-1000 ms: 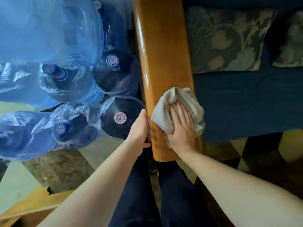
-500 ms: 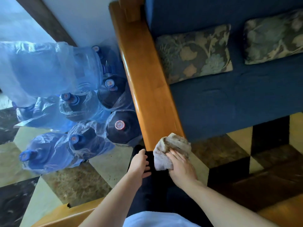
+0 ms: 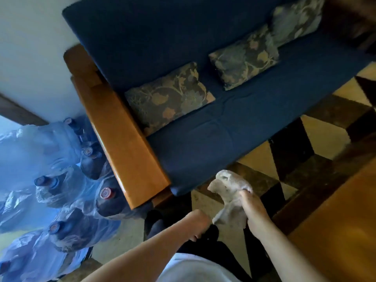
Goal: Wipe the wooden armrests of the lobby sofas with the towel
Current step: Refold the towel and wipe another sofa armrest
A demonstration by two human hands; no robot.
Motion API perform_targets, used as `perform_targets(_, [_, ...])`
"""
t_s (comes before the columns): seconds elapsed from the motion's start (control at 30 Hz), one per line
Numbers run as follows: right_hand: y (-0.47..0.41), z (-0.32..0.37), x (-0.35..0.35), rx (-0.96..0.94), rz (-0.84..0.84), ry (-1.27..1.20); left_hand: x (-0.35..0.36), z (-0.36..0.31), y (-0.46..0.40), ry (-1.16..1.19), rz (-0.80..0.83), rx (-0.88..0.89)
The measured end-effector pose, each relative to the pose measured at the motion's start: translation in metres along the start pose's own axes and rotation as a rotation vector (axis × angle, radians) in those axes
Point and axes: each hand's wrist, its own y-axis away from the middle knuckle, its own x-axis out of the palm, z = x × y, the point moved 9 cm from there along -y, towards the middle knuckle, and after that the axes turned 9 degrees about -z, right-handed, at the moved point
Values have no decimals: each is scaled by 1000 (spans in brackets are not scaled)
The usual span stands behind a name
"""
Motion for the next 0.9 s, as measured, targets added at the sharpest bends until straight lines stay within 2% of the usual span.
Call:
perform_targets(0.07, [-3,10,-33,128,35,-316,22,-36,10,-170,83,60])
perform_targets(0.13, [-3,32,-70,126,55,-549,32,-75,20,-175,101,102])
perform_targets(0.17, [-2,44,-86,106,64,-637,35,-92,26,-83,125,91])
perform_targets(0.3, [10,89,-140,59,112,-908,39,-171,44,771,263,-39])
perform_targets(0.4, [14,122,-176,21,123,-1061,26,-245,60,1184,351,56])
perform_targets(0.5, [7,161,-209,-37,122,-1159,8,-305,65,1442,440,135])
perform_targets(0.57, [0,184,-225,-62,113,-1191,-10,-332,64,1479,470,201])
perform_targets(0.73, [-40,251,-260,-64,87,-1270,-59,-423,62,1399,596,354])
perform_targets(0.9, [-79,332,-300,-133,18,-1273,-103,-526,83,1398,801,450])
